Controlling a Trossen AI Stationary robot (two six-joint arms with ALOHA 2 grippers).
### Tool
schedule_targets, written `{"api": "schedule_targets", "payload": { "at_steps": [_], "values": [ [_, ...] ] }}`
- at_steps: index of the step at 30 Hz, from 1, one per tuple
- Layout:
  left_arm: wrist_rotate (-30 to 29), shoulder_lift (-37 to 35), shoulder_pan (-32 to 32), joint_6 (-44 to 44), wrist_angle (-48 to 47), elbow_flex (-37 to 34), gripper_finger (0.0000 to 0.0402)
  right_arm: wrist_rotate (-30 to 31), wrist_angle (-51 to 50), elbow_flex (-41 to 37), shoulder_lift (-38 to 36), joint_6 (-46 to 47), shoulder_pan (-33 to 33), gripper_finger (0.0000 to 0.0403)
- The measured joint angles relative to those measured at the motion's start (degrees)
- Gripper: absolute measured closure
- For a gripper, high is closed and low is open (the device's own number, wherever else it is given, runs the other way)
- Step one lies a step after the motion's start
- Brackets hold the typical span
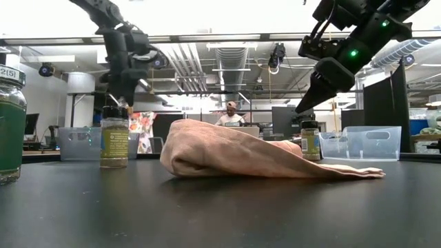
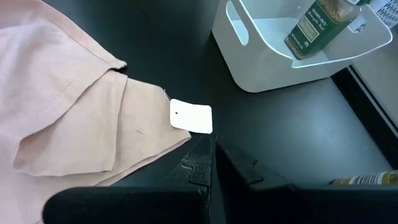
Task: Sort spices by type
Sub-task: Put the left brown spice bottle into the black bin
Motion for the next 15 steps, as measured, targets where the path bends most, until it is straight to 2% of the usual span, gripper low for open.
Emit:
{"api": "schedule_targets", "payload": {
  "at_steps": [6,15],
  "values": [
    [-2.3,0.0,0.2,-1.0,0.6,-4.1,0.0237,0.0,0.0,0.0,0.0,-0.5,0.0,0.039],
    [-2.4,0.0,0.7,-3.0,4.0,-9.3,0.0237,0.0,0.1,0.0,0.0,-0.6,0.0,0.039]
  ]
}}
